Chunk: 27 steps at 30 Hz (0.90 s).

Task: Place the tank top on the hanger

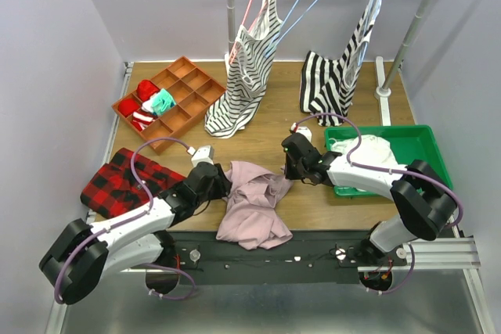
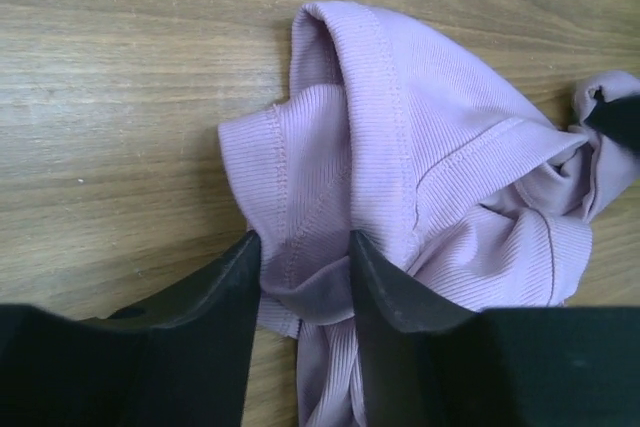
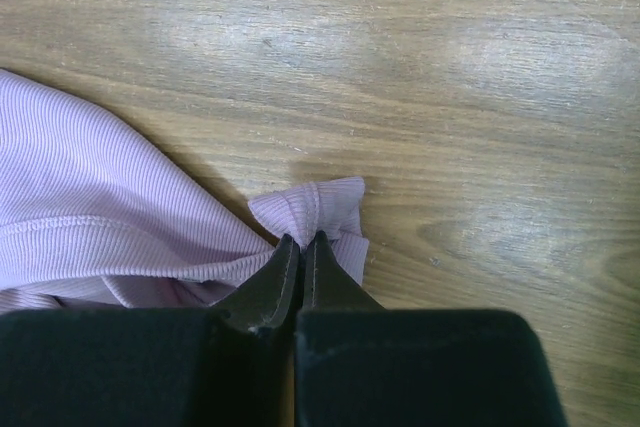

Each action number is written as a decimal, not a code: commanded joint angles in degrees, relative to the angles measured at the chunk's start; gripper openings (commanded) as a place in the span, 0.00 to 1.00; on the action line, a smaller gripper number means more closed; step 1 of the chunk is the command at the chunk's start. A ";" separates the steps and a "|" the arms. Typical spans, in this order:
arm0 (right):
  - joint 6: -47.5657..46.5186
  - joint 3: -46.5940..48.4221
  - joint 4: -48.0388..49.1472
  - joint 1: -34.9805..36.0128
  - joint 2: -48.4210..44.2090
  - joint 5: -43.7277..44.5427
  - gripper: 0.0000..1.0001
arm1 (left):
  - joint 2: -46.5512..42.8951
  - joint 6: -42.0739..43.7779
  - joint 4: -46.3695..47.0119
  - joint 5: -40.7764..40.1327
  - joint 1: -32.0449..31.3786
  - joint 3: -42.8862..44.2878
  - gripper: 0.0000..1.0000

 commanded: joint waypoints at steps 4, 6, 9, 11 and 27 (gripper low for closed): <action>0.18 1.20 1.18 -0.24 0.52 -0.09 0.06 | -8.09 -0.97 -4.53 -5.21 -0.21 0.81 0.13; 0.00 2.42 0.74 -0.24 -0.53 0.17 0.05 | -9.50 -0.44 -5.67 -5.74 -0.21 2.38 0.00; -1.49 7.76 -0.57 -0.24 -1.76 1.05 0.03 | -10.47 1.14 -8.13 -7.22 -0.21 7.12 0.00; -3.24 11.90 -2.59 -0.24 -3.17 2.45 0.01 | -10.39 2.10 -11.82 -9.51 -0.21 13.60 0.00; -19.33 57.50 -3.48 -0.24 -5.29 4.04 0.01 | -1.52 13.44 -20.88 -23.85 -0.04 66.80 0.00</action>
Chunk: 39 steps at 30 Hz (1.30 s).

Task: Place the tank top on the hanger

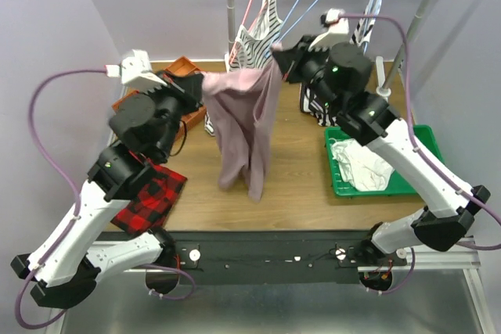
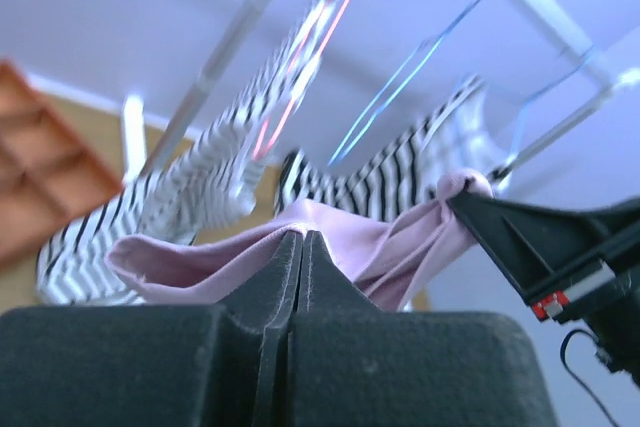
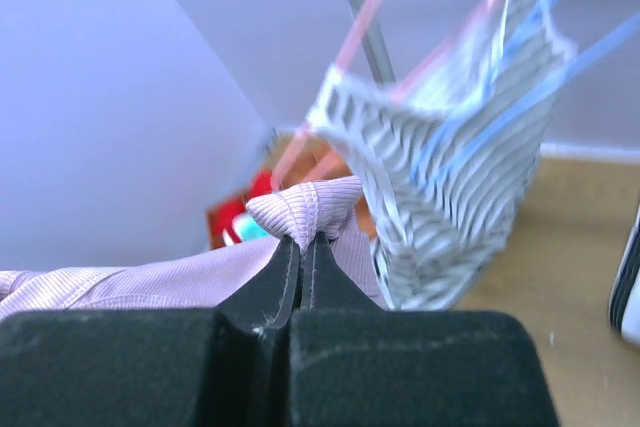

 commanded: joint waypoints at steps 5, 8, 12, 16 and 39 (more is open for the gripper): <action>-9.05 12.42 1.40 -0.24 -1.05 -1.58 0.01 | 2.49 6.40 -2.18 -3.89 -0.04 13.22 0.00; -8.53 10.58 1.93 -0.24 -3.15 -3.61 0.01 | 1.35 6.05 -4.02 -3.19 -0.04 12.79 0.00; -5.72 2.16 2.72 -0.24 -7.11 -6.68 0.01 | -1.54 3.16 -5.26 -1.96 -0.04 7.09 0.00; -2.03 -13.56 4.38 -0.24 -14.31 -6.86 0.01 | -4.79 -1.49 -5.70 -0.03 -0.04 -3.45 0.00; 9.05 -39.05 -1.59 -0.15 -21.73 -0.81 0.89 | 6.27 -10.22 11.62 12.10 2.42 -40.48 0.24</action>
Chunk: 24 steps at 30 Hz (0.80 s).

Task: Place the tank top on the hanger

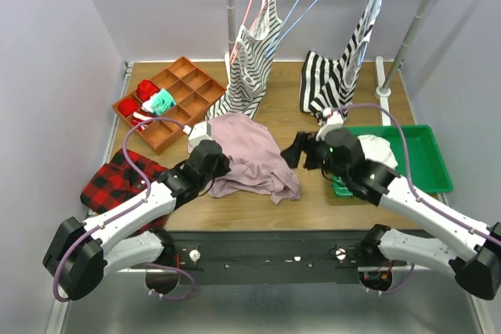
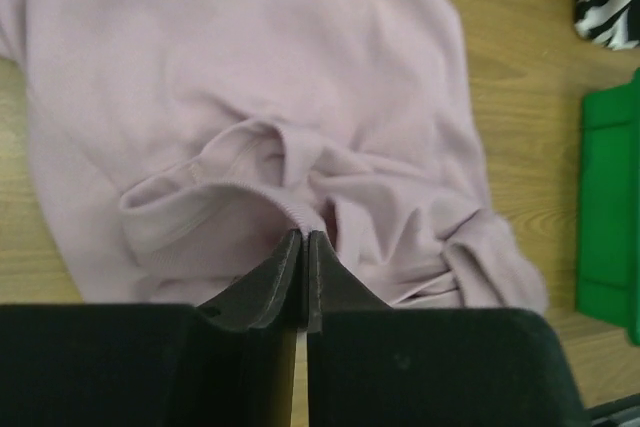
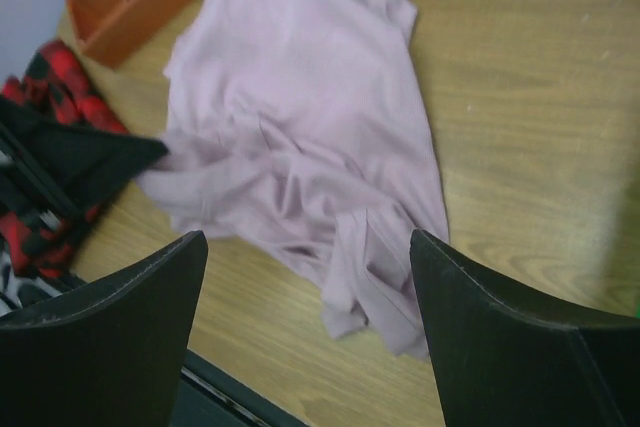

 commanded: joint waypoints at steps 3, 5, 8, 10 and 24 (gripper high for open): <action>-1.20 26.98 -5.35 -0.13 11.20 15.97 0.90 | 0.61 2.66 2.20 1.57 1.31 3.94 0.38; -4.78 35.01 -5.71 -0.21 19.45 22.45 0.91 | 0.87 3.71 1.41 2.02 1.48 5.60 0.54; -6.39 52.24 -9.56 -1.79 31.94 28.19 0.92 | 0.87 5.04 -0.96 2.72 1.66 8.50 0.66; -5.87 59.63 -11.59 -4.07 36.51 27.07 0.92 | -0.09 6.71 -2.36 3.42 1.84 9.56 0.66; -10.26 87.53 -10.89 -7.95 59.03 31.90 0.93 | -2.73 11.54 -7.56 5.00 2.28 14.84 0.69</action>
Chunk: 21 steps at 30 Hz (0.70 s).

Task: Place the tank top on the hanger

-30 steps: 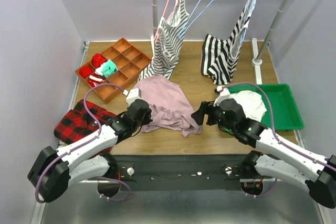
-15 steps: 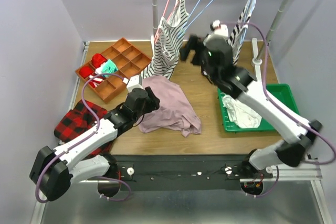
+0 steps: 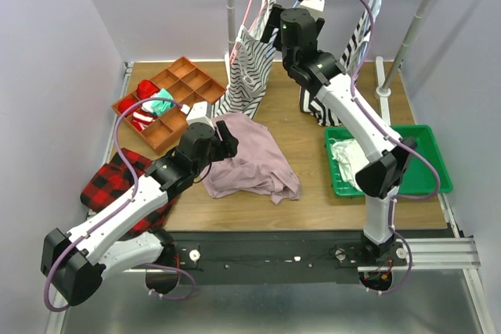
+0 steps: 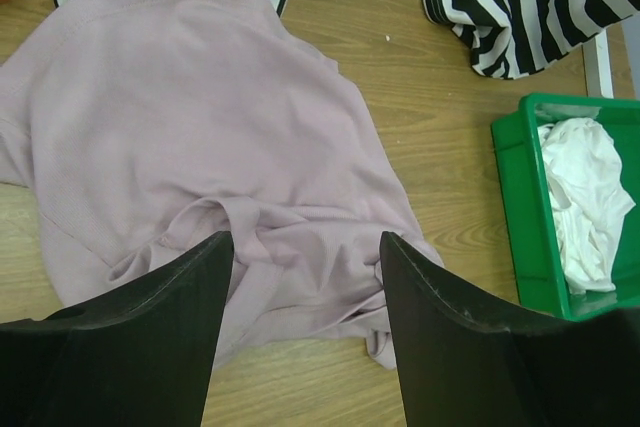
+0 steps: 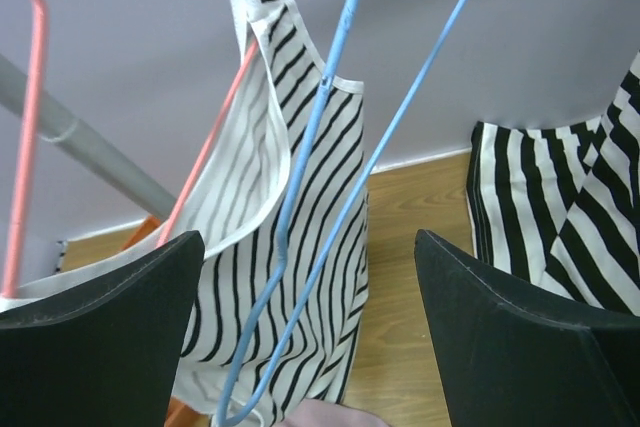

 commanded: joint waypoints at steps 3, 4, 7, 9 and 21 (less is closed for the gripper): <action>-1.93 4.08 -2.04 -1.96 3.85 3.31 0.93 | -1.20 2.04 -2.03 2.01 0.40 1.95 0.69; -1.85 4.87 -3.35 -2.23 4.29 3.48 0.92 | -1.55 1.95 -1.76 2.01 0.40 1.86 0.69; -1.41 3.48 -3.90 -2.58 3.25 3.31 0.88 | -1.73 1.77 -1.76 1.93 0.40 1.94 0.69; -1.23 -1.08 -2.41 -2.58 0.18 2.78 0.86 | -1.64 2.12 -2.02 1.84 0.40 2.38 0.69; -5.01 -11.03 0.76 -2.67 -8.36 5.24 0.74 | -2.87 3.00 -2.64 0.52 0.48 2.47 0.69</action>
